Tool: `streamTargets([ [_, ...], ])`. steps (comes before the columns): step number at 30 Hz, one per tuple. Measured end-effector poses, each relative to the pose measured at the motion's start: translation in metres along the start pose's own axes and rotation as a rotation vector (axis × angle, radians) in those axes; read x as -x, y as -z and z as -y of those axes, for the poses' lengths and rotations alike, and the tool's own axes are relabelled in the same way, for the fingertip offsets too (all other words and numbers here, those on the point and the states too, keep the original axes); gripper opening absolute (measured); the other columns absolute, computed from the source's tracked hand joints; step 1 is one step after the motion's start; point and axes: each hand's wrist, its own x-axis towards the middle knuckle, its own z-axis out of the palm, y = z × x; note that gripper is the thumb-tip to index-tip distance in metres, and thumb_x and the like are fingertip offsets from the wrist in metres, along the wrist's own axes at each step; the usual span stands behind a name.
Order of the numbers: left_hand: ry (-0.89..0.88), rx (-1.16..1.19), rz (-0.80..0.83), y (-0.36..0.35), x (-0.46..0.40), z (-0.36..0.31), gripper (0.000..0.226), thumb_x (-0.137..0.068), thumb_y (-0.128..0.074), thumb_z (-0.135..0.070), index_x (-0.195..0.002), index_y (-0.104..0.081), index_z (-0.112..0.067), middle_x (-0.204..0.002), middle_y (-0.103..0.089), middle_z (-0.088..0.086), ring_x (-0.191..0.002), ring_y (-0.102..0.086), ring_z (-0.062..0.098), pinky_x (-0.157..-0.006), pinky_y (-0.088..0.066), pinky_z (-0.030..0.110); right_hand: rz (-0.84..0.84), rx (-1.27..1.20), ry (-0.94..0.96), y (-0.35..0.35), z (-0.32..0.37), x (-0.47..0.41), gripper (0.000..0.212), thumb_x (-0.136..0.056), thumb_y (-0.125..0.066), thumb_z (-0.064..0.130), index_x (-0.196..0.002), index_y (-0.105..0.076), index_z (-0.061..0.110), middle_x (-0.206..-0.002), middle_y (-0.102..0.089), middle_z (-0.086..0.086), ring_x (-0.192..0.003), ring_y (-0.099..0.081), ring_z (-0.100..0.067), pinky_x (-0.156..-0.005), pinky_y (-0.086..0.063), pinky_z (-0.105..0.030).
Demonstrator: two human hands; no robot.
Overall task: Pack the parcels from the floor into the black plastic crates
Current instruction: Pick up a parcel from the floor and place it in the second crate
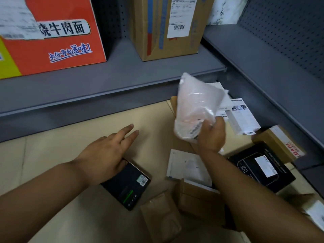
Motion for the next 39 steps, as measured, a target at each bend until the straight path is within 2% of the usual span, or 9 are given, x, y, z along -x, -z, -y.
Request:
streamTargets([
  [8,0.018,0.0,0.008,0.002,0.003,0.0,0.082,-0.09,-0.053,-0.041,-0.151,0.001,-0.028,-0.159,0.007,-0.003,-0.13,-0.041,0.017,-0.098,-0.04,0.024,0.388,0.017,0.392,-0.043,0.029,0.065,0.012,-0.092,-0.053,0.023,-0.09,-0.058,0.012,-0.091,-0.063,-0.007,-0.083,-0.059,-0.022,-0.072,-0.053,-0.037],
  [13,0.014,-0.063,-0.007,0.0,-0.009,0.005,0.09,-0.059,-0.08,-0.04,-0.139,-0.045,-0.017,-0.142,-0.046,0.01,-0.087,-0.068,0.018,-0.062,-0.053,0.022,0.712,0.119,0.526,-0.043,0.042,0.048,0.023,-0.092,-0.053,0.034,-0.087,-0.063,0.014,-0.087,-0.063,-0.003,-0.078,-0.058,-0.017,-0.072,-0.048,-0.033],
  [16,-0.007,-0.091,-0.035,-0.001,-0.02,0.006,0.089,-0.053,-0.081,-0.036,-0.134,-0.051,-0.015,-0.137,-0.052,0.011,-0.084,-0.068,0.019,-0.059,-0.053,0.023,0.462,0.088,0.371,-0.038,0.028,-0.002,0.022,-0.089,-0.054,0.03,-0.087,-0.064,0.011,-0.085,-0.062,-0.004,-0.079,-0.055,-0.02,-0.068,-0.043,-0.034],
  [19,-0.032,-0.063,-0.032,-0.004,-0.033,0.007,0.085,-0.07,-0.068,-0.036,-0.146,-0.033,-0.019,-0.152,-0.031,0.008,-0.11,-0.06,0.023,-0.077,-0.054,0.031,0.239,0.365,0.175,-0.03,-0.003,-0.06,0.033,-0.088,-0.056,0.035,-0.108,-0.059,0.008,-0.106,-0.061,-0.013,-0.1,-0.054,-0.03,-0.084,-0.044,-0.04],
  [24,-0.057,-0.056,-0.066,-0.009,-0.052,0.009,0.083,-0.083,-0.058,-0.037,-0.151,-0.012,-0.024,-0.159,-0.007,0.003,-0.128,-0.044,0.021,-0.092,-0.045,0.031,0.295,0.583,-0.162,-0.029,-0.042,-0.111,0.093,-0.072,-0.07,0.056,-0.136,-0.032,0.002,-0.137,-0.042,-0.021,-0.127,-0.039,-0.038,-0.106,-0.033,-0.047],
  [26,-0.056,-0.071,-0.019,-0.012,-0.057,0.011,0.085,-0.077,-0.065,-0.037,-0.149,-0.023,-0.02,-0.156,-0.02,0.008,-0.119,-0.053,0.023,-0.085,-0.05,0.032,0.336,0.589,-0.176,-0.036,-0.051,-0.116,0.102,-0.071,-0.072,0.056,-0.141,-0.023,0.001,-0.141,-0.036,-0.022,-0.131,-0.035,-0.039,-0.108,-0.029,-0.048],
  [28,-0.037,-0.058,-0.001,-0.011,-0.059,0.01,0.086,-0.073,-0.068,-0.037,-0.146,-0.029,-0.018,-0.154,-0.027,0.01,-0.114,-0.058,0.023,-0.082,-0.052,0.032,0.35,0.544,-0.18,-0.041,-0.055,-0.116,0.101,-0.072,-0.074,0.051,-0.142,-0.02,0.002,-0.139,-0.036,-0.022,-0.13,-0.035,-0.039,-0.107,-0.03,-0.049],
  [33,-0.057,-0.063,0.043,-0.007,-0.059,0.002,0.08,-0.091,-0.047,-0.039,-0.15,0.006,-0.025,-0.158,0.012,0.0,-0.137,-0.028,0.018,-0.102,-0.035,0.029,0.323,0.424,-0.212,-0.037,-0.049,-0.109,0.097,-0.072,-0.078,0.04,-0.14,-0.021,0.0,-0.136,-0.036,-0.023,-0.126,-0.037,-0.04,-0.102,-0.036,-0.047],
  [39,-0.062,-0.026,-0.039,-0.006,-0.039,0.007,0.081,-0.088,-0.052,-0.037,-0.151,-0.004,-0.023,-0.159,0.002,0.003,-0.133,-0.037,0.021,-0.096,-0.041,0.031,0.322,0.37,-0.136,-0.011,-0.038,-0.073,0.09,-0.065,-0.083,0.039,-0.132,-0.034,0.003,-0.129,-0.043,-0.019,-0.122,-0.041,-0.035,-0.098,-0.039,-0.043],
])
